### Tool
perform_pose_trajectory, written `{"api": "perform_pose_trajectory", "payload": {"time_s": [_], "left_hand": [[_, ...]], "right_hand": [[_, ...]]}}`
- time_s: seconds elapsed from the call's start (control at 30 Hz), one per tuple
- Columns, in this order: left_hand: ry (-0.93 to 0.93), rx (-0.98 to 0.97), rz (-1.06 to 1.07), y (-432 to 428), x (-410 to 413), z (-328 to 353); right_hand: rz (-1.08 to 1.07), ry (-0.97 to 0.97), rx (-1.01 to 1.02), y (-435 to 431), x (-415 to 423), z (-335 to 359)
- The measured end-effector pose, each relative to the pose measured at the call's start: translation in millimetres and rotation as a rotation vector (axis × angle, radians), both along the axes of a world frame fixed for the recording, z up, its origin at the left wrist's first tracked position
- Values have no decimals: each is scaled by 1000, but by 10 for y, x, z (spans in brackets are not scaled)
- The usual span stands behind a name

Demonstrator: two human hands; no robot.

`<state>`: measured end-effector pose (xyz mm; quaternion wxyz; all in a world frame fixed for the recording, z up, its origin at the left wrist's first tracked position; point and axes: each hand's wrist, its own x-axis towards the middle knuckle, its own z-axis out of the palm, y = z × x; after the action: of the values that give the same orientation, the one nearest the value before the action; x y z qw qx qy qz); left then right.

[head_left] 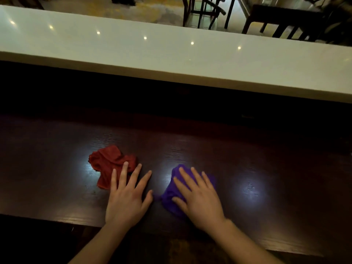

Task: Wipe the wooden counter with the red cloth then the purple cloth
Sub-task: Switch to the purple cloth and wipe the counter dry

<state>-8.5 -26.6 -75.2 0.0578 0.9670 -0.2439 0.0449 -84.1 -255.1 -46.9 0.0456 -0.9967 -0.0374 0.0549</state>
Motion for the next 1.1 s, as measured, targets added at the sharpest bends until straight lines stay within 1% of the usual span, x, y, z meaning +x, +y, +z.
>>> {"api": "perform_pose_trajectory", "payload": {"time_s": [0.07, 0.13, 0.23, 0.3, 0.37, 0.47, 0.57, 0.6, 0.67, 0.73, 0.8, 0.87, 0.9, 1.0, 1.1], "left_hand": [[-1, -9, -1, 4, 5, 4], [-1, -24, 8, 2, 16, 21], [-3, -25, 14, -15, 6, 42], [6, -28, 14, -13, 9, 57], [16, -26, 14, -7, 13, 67], [32, -41, 8, 16, 12, 65], [46, -71, 8, 36, 23, 30], [42, -73, 11, 35, 22, 22], [34, -79, 15, 25, 14, 11], [23, -85, 14, 17, 18, 21], [23, -88, 15, 11, 24, 44], [29, -83, 20, 10, 19, 51], [30, -88, 20, 15, 18, 46], [24, -128, 17, 36, 37, 28], [25, -122, 1, 56, 45, 2]], "right_hand": [[-65, -24, -40, -187, 401, 22], [-193, -4, -45, -349, 870, 44], [-368, 36, 12, -439, 1423, 64], [-418, 41, 40, -318, 1580, 77], [-314, 18, 20, -75, 1476, 77], [-59, -37, 20, 250, 871, 35], [71, -45, 42, 225, 342, -48], [88, -40, 36, 146, 338, -62], [49, -35, -3, 6, 567, -50], [-59, -40, -26, -53, 981, 5], [-196, -15, -3, -35, 1362, 50], [-295, -2, 27, 91, 1556, 66], [-302, 5, 32, 198, 1547, 73], [-139, -13, 36, 537, 1090, 77], [5, -15, 63, 527, 474, 45]]}}
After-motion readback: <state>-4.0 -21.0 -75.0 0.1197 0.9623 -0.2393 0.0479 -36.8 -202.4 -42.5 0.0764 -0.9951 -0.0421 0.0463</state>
